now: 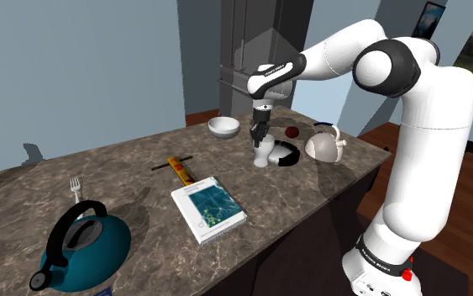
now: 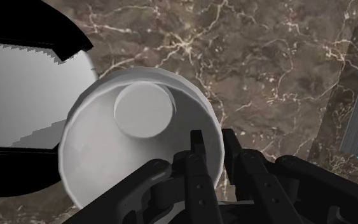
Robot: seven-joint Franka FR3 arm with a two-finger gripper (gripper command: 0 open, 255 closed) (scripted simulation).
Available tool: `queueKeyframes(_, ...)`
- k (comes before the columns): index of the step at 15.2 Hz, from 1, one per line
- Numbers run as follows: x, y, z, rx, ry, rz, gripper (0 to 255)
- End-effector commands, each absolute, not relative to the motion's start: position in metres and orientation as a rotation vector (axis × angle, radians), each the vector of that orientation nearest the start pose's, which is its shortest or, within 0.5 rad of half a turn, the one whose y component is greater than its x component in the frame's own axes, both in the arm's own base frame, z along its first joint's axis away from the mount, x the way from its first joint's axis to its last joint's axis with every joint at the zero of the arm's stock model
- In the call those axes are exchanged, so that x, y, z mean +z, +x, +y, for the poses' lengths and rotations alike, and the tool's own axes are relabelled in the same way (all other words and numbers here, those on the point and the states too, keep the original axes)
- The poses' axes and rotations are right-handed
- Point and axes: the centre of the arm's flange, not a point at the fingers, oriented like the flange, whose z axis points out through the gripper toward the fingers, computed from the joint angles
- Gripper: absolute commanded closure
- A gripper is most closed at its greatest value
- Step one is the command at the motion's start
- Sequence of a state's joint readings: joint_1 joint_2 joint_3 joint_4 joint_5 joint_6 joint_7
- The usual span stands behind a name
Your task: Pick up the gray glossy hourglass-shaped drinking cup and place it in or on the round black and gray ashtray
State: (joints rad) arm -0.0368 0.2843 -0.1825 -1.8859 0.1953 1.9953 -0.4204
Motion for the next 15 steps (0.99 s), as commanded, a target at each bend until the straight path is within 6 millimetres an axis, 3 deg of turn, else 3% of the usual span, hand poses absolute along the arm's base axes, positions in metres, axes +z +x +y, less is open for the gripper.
queueKeyframes(1,0.347,0.589,-0.114,0.181,-2.966,-0.16,255)
queueKeyframes(15,0.421,0.589,-0.114,0.181,-2.966,-0.16,255)
